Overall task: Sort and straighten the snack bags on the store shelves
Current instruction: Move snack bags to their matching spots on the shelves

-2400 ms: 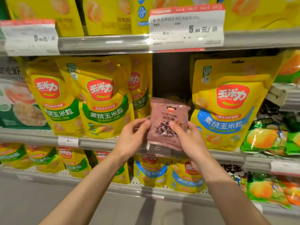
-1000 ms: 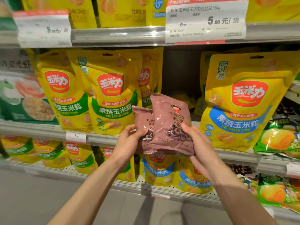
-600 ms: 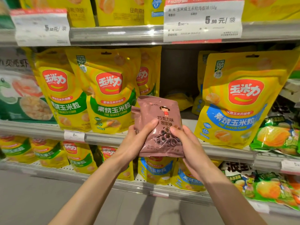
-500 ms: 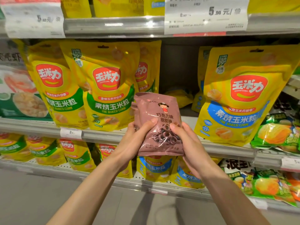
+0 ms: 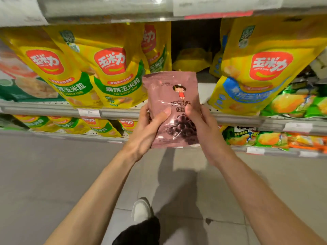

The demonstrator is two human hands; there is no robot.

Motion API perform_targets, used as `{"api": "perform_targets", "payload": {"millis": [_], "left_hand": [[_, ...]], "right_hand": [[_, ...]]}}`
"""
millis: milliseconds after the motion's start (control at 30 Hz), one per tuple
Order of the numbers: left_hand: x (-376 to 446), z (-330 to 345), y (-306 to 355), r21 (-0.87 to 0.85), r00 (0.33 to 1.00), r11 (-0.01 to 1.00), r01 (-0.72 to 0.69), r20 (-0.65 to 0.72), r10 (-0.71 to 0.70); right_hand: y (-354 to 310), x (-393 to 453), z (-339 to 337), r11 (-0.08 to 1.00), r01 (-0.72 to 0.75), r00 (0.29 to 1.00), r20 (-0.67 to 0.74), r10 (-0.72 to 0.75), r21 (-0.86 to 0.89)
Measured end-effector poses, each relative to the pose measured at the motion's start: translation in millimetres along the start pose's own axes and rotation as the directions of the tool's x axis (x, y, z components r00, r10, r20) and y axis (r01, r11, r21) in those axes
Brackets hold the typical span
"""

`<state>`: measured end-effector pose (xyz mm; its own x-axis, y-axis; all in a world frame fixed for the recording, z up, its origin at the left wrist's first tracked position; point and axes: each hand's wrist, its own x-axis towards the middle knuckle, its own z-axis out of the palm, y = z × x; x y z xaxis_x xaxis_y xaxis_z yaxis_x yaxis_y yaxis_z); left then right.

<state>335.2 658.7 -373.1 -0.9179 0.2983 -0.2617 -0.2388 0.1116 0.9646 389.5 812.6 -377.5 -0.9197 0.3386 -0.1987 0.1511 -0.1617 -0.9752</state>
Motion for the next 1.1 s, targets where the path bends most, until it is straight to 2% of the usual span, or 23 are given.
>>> {"api": "perform_targets", "payload": {"millis": [133, 400, 567, 767, 867, 1000, 1100], "left_hand": [[-54.7, 10.1, 61.5, -0.052, 0.997, 0.996, 0.068, -0.027, -0.069], [-204.8, 45.9, 218.1, -0.055, 0.993, 0.993, 0.107, -0.047, -0.109], [-262.3, 61.8, 302.7, -0.093, 0.984, 0.98, 0.174, -0.014, -0.176], [-261.1, 79.2, 382.7, -0.097, 0.994, 0.99, 0.104, 0.036, -0.101], [-240.8, 85.3, 409.3, -0.051, 0.996, 0.998, 0.04, 0.076, -0.036], [-222.4, 97.2, 438.5, -0.067, 0.989, 0.998, 0.0, 0.148, 0.01], [-213.3, 104.8, 465.2, -0.077, 0.987, 0.996, -0.046, 0.152, 0.057]], "right_hand": [[-67.0, -46.0, -8.1, 0.996, -0.077, 0.996, 0.04, 0.075, 0.038], [-233.3, -170.2, -41.5, 0.992, -0.122, 0.99, 0.07, 0.124, -0.038], [-321.3, -224.9, -59.9, 0.99, -0.11, 0.989, 0.092, 0.118, -0.091], [-396.2, -235.6, -60.8, 0.995, -0.002, 0.999, 0.036, 0.005, -0.103], [-421.0, -226.9, -63.9, 0.988, 0.018, 1.0, 0.01, -0.017, -0.153], [-453.0, -216.4, -71.7, 0.978, 0.073, 0.996, -0.034, -0.082, -0.196], [-473.4, -204.5, -75.6, 0.972, 0.137, 0.989, -0.031, -0.145, -0.191]]}}
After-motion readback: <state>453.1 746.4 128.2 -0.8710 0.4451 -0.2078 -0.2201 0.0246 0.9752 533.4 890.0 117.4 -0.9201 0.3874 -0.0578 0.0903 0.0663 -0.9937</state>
